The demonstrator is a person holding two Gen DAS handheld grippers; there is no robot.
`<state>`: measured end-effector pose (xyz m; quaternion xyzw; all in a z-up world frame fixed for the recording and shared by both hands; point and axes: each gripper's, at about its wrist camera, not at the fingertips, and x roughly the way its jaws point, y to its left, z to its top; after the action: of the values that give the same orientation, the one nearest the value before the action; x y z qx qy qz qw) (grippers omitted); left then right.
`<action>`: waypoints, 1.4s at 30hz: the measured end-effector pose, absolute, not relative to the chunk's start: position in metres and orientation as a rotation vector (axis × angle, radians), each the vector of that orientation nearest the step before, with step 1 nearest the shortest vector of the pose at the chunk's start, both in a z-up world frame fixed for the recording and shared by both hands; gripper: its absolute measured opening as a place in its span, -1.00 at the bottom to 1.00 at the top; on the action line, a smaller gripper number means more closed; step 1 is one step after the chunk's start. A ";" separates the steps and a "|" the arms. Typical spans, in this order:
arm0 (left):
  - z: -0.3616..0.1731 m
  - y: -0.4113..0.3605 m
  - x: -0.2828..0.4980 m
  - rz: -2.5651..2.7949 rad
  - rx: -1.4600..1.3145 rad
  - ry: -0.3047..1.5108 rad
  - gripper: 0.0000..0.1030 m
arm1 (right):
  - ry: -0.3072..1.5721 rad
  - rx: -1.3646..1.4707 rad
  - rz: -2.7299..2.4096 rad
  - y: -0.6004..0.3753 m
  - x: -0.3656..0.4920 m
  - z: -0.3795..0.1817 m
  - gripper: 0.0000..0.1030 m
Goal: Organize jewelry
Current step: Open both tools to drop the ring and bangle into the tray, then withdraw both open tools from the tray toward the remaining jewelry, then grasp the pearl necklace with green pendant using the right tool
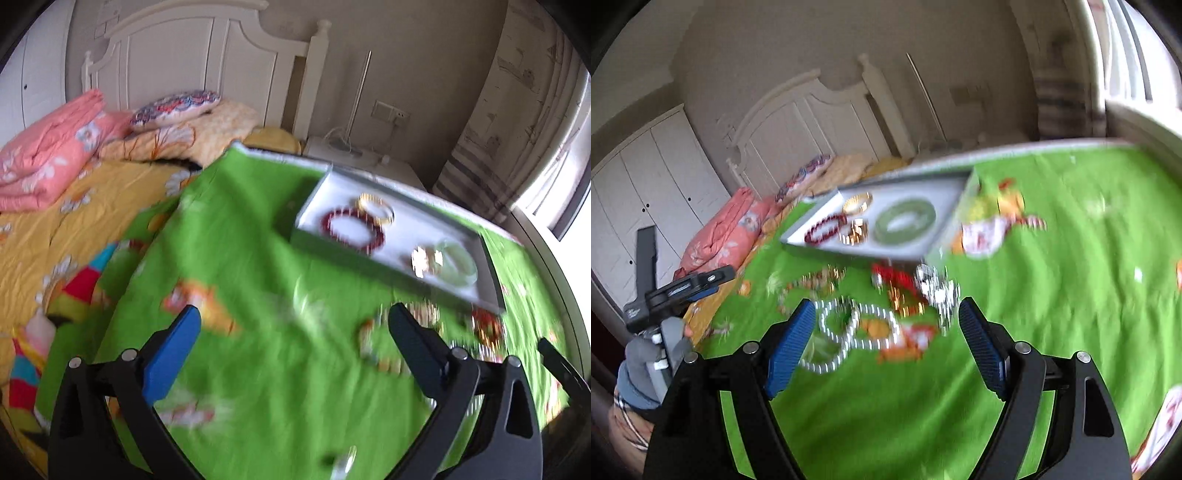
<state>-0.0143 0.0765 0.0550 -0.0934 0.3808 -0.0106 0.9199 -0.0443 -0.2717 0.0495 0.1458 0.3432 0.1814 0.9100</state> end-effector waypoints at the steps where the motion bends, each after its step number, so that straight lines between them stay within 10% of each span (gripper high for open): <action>1: 0.052 0.079 -0.024 -0.033 -0.198 0.790 0.95 | 0.712 0.300 0.365 -0.272 -0.047 0.047 0.50; 35: 0.011 0.059 -0.074 -0.336 -0.159 0.836 0.93 | 0.813 -0.046 0.403 -0.192 -0.038 0.035 0.46; 42: 0.013 0.062 -0.078 -0.349 -0.173 0.814 0.93 | 0.892 -0.151 0.388 -0.166 -0.023 0.020 0.03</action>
<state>-0.0781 0.0620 0.0133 -0.0836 0.3933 -0.1689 0.8999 -0.0226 -0.1655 0.0197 -0.0725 0.4281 0.1861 0.8814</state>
